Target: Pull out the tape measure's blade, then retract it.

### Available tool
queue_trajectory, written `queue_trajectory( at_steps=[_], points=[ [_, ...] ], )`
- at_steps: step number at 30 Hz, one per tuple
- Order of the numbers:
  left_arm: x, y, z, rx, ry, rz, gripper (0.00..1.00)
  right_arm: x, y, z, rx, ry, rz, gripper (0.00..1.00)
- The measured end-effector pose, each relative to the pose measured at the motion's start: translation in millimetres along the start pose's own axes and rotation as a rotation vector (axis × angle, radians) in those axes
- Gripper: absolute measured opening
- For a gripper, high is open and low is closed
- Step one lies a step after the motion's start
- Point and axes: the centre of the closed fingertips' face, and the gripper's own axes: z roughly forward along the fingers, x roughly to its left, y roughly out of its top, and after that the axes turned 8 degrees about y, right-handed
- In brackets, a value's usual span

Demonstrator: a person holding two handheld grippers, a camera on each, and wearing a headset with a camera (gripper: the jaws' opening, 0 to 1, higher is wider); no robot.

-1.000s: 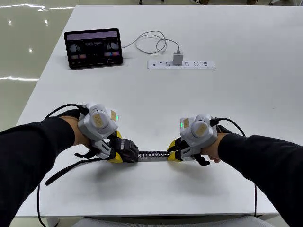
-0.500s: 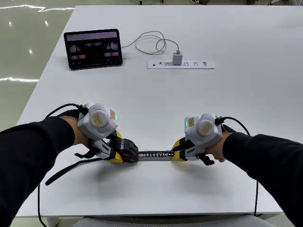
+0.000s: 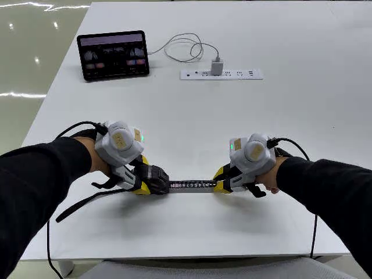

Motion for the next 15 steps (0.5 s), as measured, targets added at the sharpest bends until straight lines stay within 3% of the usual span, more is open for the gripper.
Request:
queue_trajectory(
  at_steps=[15],
  points=[
    [-2.6,1.6,-1.3,0.0,0.005,-0.007,0.32,1.1,-11.8,-9.0,0.007,-0.007,0.008,0.08]
  ],
)
